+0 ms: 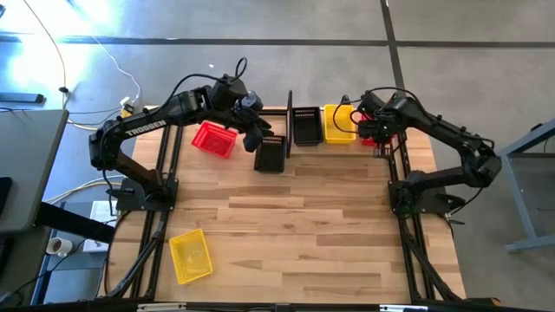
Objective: Stack baskets on shelf by color
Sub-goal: Stack the bottom red basket on the red basket on the shelf, then stack the black basket on the black basket on the shelf
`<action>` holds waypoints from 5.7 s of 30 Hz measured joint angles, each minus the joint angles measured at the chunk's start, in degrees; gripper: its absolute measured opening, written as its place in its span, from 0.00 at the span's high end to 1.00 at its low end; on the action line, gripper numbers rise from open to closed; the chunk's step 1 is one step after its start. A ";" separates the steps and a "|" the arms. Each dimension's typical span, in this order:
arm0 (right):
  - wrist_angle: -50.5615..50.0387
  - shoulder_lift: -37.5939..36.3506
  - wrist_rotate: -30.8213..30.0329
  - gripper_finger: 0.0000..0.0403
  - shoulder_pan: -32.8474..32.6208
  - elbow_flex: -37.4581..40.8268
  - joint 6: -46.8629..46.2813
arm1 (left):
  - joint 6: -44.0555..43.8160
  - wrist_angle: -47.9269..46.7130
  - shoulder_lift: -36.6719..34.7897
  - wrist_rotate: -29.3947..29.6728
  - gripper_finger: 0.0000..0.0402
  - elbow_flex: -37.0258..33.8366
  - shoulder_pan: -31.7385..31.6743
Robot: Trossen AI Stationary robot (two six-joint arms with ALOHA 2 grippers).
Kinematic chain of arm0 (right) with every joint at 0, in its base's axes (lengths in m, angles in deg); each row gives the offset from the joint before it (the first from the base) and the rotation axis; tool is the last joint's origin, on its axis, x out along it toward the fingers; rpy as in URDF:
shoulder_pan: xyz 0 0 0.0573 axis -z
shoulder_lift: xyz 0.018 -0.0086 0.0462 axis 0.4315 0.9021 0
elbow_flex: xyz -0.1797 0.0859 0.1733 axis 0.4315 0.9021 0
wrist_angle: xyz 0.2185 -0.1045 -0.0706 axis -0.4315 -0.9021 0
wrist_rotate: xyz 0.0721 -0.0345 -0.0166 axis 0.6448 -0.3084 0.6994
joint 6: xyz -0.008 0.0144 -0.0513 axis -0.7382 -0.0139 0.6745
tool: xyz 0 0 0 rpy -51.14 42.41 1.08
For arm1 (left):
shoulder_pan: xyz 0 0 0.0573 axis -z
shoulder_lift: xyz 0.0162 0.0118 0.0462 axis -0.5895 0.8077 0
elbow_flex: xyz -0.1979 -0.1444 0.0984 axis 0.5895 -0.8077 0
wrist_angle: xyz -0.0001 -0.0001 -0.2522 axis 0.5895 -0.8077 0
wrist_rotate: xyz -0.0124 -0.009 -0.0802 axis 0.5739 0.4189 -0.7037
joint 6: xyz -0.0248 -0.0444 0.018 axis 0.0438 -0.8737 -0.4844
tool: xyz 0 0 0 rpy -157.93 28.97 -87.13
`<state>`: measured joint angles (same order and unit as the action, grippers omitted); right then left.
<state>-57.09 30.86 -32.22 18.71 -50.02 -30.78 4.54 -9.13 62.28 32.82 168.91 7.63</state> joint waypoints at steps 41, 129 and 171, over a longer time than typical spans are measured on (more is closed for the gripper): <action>0.44 3.41 -2.98 0.72 -0.20 0.00 -2.36 | -1.72 0.01 0.00 0.49 0.67 0.00 0.00; 18.78 -4.07 4.05 0.71 -58.84 -0.02 -81.15 | -27.62 -19.92 32.30 20.74 0.76 -0.02 -1.51; 52.58 -3.76 4.06 0.70 -59.03 -0.02 -24.52 | -72.18 -25.12 10.36 26.42 0.98 -0.02 21.19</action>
<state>-4.50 27.10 -28.16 -40.32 -50.04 -55.30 -67.64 -34.26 72.64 59.24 168.89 28.82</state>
